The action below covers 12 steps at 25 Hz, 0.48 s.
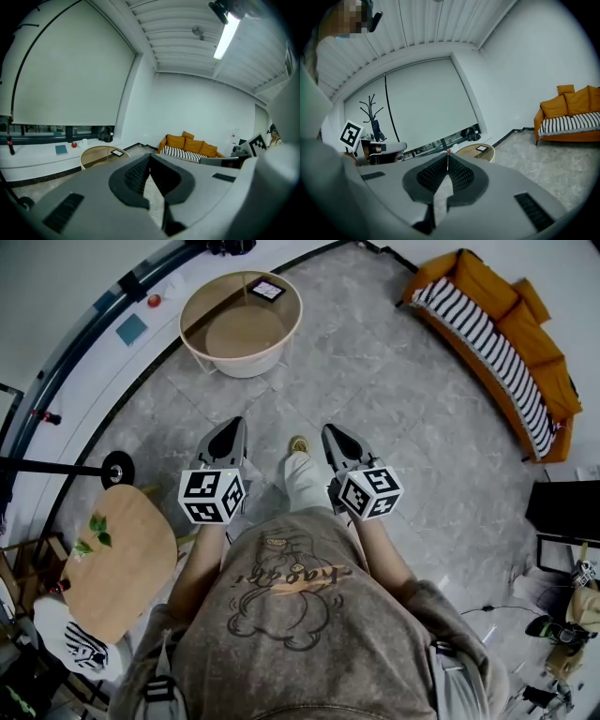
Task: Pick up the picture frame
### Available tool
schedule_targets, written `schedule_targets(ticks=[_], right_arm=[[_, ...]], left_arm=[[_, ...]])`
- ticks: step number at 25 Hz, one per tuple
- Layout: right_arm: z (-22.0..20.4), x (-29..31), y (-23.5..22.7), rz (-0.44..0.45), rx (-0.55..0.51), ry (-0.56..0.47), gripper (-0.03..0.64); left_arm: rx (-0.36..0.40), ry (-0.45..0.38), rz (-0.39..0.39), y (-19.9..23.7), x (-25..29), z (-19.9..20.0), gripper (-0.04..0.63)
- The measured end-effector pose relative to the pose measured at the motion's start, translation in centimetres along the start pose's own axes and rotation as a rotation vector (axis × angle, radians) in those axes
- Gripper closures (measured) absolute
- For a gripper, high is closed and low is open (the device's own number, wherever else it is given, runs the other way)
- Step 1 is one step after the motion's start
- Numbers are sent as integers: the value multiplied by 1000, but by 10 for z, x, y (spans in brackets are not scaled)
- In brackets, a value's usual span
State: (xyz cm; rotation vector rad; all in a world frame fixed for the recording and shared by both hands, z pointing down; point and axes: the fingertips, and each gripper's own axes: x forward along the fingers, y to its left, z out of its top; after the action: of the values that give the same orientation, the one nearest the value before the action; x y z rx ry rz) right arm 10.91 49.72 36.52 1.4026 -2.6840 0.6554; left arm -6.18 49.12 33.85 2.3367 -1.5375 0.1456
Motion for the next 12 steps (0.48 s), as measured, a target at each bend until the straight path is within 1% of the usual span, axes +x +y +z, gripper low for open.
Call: schedule_targets(ticks=[8, 12], right_arm=[[20, 45, -28, -9, 20, 6, 598], [36, 62, -46, -11, 24, 15, 598]], left_arm=[[-11, 24, 4, 23, 47, 15, 577], [-14, 26, 8, 30, 75, 30, 577]])
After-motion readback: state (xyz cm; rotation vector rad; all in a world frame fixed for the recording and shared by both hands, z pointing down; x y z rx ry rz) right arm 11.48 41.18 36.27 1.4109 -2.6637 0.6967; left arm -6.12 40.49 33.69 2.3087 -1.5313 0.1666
